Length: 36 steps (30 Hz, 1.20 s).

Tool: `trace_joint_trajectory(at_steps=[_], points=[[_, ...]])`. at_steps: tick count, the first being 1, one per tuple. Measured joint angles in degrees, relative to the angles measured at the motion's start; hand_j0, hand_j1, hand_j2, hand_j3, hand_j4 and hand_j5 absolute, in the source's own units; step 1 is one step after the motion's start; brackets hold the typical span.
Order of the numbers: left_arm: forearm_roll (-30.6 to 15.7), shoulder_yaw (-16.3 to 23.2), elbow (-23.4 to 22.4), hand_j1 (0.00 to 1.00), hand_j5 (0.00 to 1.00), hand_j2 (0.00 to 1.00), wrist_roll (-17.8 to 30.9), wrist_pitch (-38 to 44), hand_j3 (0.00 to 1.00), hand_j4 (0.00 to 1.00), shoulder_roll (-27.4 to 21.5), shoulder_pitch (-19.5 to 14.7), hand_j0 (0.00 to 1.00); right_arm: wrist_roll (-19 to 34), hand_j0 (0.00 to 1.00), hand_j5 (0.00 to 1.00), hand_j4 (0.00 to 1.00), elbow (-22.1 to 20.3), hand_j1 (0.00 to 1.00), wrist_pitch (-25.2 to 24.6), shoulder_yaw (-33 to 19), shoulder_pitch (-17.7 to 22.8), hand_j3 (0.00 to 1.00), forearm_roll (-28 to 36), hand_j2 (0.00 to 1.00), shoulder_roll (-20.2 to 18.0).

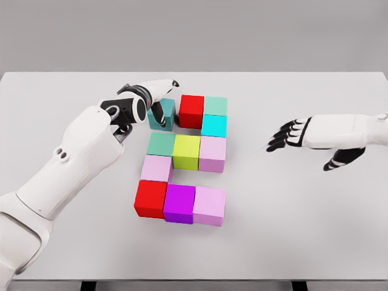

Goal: Assemble the squares on the desktop into the number 2

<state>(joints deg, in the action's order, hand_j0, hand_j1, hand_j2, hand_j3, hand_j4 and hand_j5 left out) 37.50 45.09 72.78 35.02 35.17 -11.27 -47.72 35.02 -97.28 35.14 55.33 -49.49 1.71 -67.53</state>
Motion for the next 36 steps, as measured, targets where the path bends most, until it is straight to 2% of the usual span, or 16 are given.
trace_joint_trajectory(at_steps=[4, 8, 10, 14, 15, 18, 27, 36], points=[[1.09, -0.13, -0.12, 1.00, 1.00, 1.00, 0.05, 0.00, 1.00, 1.00, 0.03, 0.09, 1.00, 0.00, 1.00, 1.00, 1.00, 2.11, 1.00, 0.05, -0.40, 4.59, 1.00, 8.10, 1.00, -4.71], [2.03, -0.14, -0.18, 1.00, 1.00, 1.00, 0.01, 0.00, 1.00, 1.00, 0.03, 0.09, 1.00, 0.00, 1.00, 1.00, 1.00, 2.74, 1.00, 0.01, -0.49, 8.51, 1.00, 19.50, 1.00, -8.23], [2.21, -0.15, -0.22, 1.00, 1.00, 1.00, 0.01, 0.01, 1.00, 1.00, 0.03, 0.00, 1.00, 0.00, 1.00, 1.00, 1.00, 2.88, 1.00, 0.04, -0.46, 11.99, 1.00, 24.38, 1.00, -9.20], [2.37, -0.16, -0.41, 1.00, 1.00, 1.00, 0.00, 0.01, 1.00, 1.00, 0.05, -0.09, 1.00, -0.01, 1.00, 1.00, 1.00, 2.79, 1.00, 0.00, -0.42, 14.45, 1.00, 29.78, 1.00, -8.75], [2.38, -0.16, -0.58, 1.00, 1.00, 1.00, 0.00, 0.01, 1.00, 1.00, 0.07, -0.09, 1.00, 0.00, 1.00, 1.00, 1.00, 2.91, 1.00, 0.02, -0.43, 16.38, 1.00, 30.37, 1.00, -8.67], [2.43, -0.16, -0.88, 1.00, 1.00, 1.00, 0.00, 0.00, 1.00, 1.00, 0.12, -0.18, 1.00, 0.00, 1.00, 1.00, 1.00, 3.76, 1.00, 0.01, -0.51, 18.54, 1.00, 30.71, 1.00, -8.41], [3.69, -0.25, -2.43, 1.00, 1.00, 1.00, 0.00, 0.00, 1.00, 1.00, 1.39, -0.53, 1.00, -0.01, 1.00, 1.00, 1.00, 1.85, 1.00, -0.02, -2.33, 19.26, 1.00, 29.78, 1.00, -8.08], [3.91, -0.33, -3.56, 1.00, 1.00, 1.00, 0.00, 0.00, 1.00, 1.00, 2.10, -0.62, 1.00, -0.01, 1.00, 1.00, 1.00, 0.98, 1.00, -0.02, -3.41, 19.52, 1.00, 29.74, 1.00, -6.16]])
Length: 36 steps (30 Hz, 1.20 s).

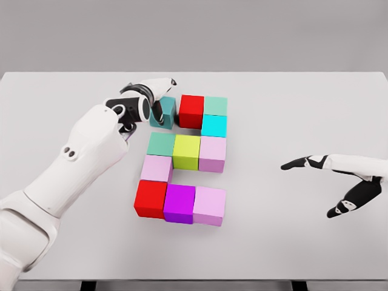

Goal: Assemble the squares on the desktop into the number 2

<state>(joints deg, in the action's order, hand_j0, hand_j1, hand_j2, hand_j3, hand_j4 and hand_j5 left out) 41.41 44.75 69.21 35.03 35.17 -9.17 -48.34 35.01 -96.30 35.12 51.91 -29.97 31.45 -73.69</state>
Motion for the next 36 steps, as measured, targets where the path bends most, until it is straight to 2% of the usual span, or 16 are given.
trace_joint_trajectory(at_steps=[10, 16, 22, 27, 32, 36], points=[[-0.02, -0.11, -1.42, 1.00, 1.00, 1.00, 0.00, 0.01, 1.00, 1.00, 0.96, -0.44, 1.00, 0.00, 1.00, 1.00, 1.00, 0.00, 1.00, 0.00, -1.05, 0.00, 1.00, -0.38, 1.00, 0.14], [-0.23, -1.34, 4.07, 1.00, 1.00, 1.00, 0.00, 0.03, 1.00, 1.00, -0.50, 1.41, 1.00, 0.00, 1.00, 1.00, 1.00, -0.01, 1.00, 0.00, -1.29, 0.09, 1.00, -0.51, 1.00, 0.26], [-1.08, -2.67, 11.94, 1.00, 1.00, 1.00, 0.00, 0.04, 1.00, 1.00, -5.98, 3.96, 1.00, 0.00, 1.00, 1.00, 1.00, 0.04, 1.00, 0.01, -1.52, 0.00, 1.00, -0.92, 1.00, 0.30], [-7.54, -3.20, 19.48, 1.00, 1.00, 1.00, 0.00, 0.00, 1.00, 1.00, -14.94, 4.31, 1.00, 0.00, 1.00, 1.00, 1.00, -0.01, 1.00, 0.00, -2.03, 0.00, 1.00, -1.71, 1.00, 1.23], [-10.05, -2.06, 21.28, 1.00, 1.00, 1.00, 0.00, 0.00, 1.00, 1.00, -20.02, 5.01, 1.00, 0.00, 1.00, 1.00, 1.00, -0.02, 1.00, 0.01, -2.23, 0.00, 1.00, -2.12, 1.00, 2.05], [-10.31, 1.68, 20.91, 1.00, 1.00, 1.00, -0.01, -0.03, 1.00, 1.00, -22.85, 3.60, 1.00, 0.00, 1.00, 1.00, 1.00, -0.08, 1.00, 0.01, -2.83, 0.09, 1.00, -2.58, 1.00, 2.19]])
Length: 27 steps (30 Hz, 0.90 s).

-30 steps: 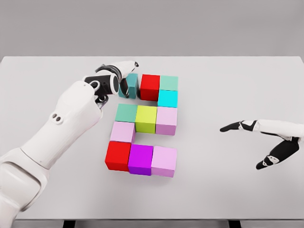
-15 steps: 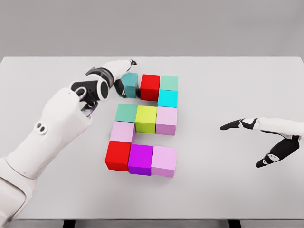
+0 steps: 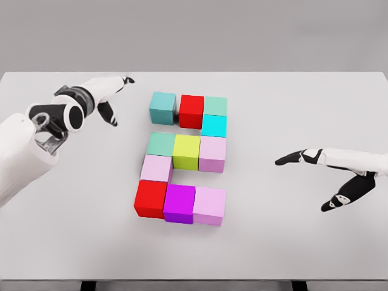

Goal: Assemble the squares on the desktop into the number 2

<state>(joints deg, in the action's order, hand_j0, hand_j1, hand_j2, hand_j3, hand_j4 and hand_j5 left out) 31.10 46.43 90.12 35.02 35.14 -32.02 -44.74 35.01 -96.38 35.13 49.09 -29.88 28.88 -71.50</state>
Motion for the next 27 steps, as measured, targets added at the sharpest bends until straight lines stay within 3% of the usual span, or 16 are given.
trace_joint_trajectory(at_steps=[3, 7, 13, 16, 20, 27], points=[[-0.13, 3.07, -1.44, 1.00, 1.00, 1.00, 0.00, -0.96, 1.00, 1.00, -1.25, -2.64, 1.00, 0.00, 1.00, 1.00, 1.00, -0.05, 1.00, -0.01, -0.41, 0.09, 1.00, -0.39, 1.00, 0.02], [-0.20, 8.27, -6.40, 1.00, 1.00, 1.00, -0.01, -9.99, 1.00, 1.00, -1.66, -6.85, 1.00, 0.00, 1.00, 1.00, 1.00, -0.39, 1.00, -0.01, -0.61, 0.09, 1.00, -0.67, 1.00, -0.01], [-0.27, 11.74, -11.16, 1.00, 1.00, 1.00, 0.00, -17.10, 1.00, 1.00, -1.55, -7.29, 1.00, 0.00, 1.00, 1.00, 1.00, -0.93, 1.00, 0.00, -0.98, 0.26, 1.00, -1.50, 1.00, 0.02], [-0.23, 14.18, -12.38, 1.00, 1.00, 1.00, -0.01, -18.46, 1.00, 1.00, -1.48, -10.46, 1.00, 0.00, 1.00, 1.00, 1.00, -0.98, 1.00, 0.00, -1.02, 0.26, 1.00, -1.60, 1.00, 0.04], [-0.05, 16.36, -15.19, 1.00, 1.00, 1.00, 0.00, -22.33, 1.00, 1.00, -0.88, -10.81, 1.00, 0.00, 1.00, 1.00, 1.00, -0.98, 1.00, 0.00, -1.04, 0.26, 1.00, -1.64, 1.00, 0.11], [0.20, 18.43, -16.65, 1.00, 1.00, 1.00, 0.00, -24.03, 1.00, 1.00, -0.31, -12.30, 1.00, 0.00, 1.00, 1.00, 1.00, -0.98, 1.00, 0.00, -1.05, 0.18, 1.00, -1.66, 1.00, 0.72]])
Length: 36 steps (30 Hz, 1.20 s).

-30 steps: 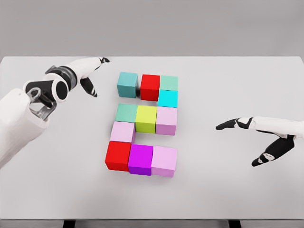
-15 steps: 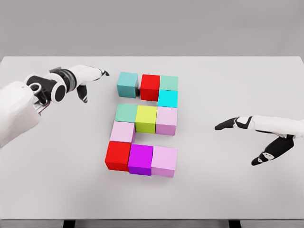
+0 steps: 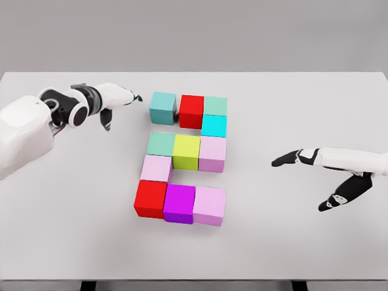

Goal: Assemble the squares on the desktop into the number 2

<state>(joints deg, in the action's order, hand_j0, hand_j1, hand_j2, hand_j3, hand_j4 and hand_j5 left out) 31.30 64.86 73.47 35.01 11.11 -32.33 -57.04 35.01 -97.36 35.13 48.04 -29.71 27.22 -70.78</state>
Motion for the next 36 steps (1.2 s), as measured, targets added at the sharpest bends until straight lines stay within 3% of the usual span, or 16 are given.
trace_joint_trajectory(at_steps=[9, 36], points=[[-0.01, 1.72, -0.45, 1.00, 1.00, 1.00, 0.00, -0.18, 1.00, 1.00, 1.84, 0.00, 1.00, 0.00, 1.00, 1.00, 1.00, -1.56, 1.00, 0.00, 0.09, 0.61, 1.00, 0.06, 1.00, 0.06], [-0.50, 1.89, 0.01, 1.00, 1.00, 1.00, 0.00, -0.23, 1.00, 1.00, 2.46, -0.26, 1.00, 0.00, 1.00, 1.00, 1.00, -1.51, 1.00, 0.00, -0.66, 0.61, 1.00, -0.07, 1.00, 0.50]])
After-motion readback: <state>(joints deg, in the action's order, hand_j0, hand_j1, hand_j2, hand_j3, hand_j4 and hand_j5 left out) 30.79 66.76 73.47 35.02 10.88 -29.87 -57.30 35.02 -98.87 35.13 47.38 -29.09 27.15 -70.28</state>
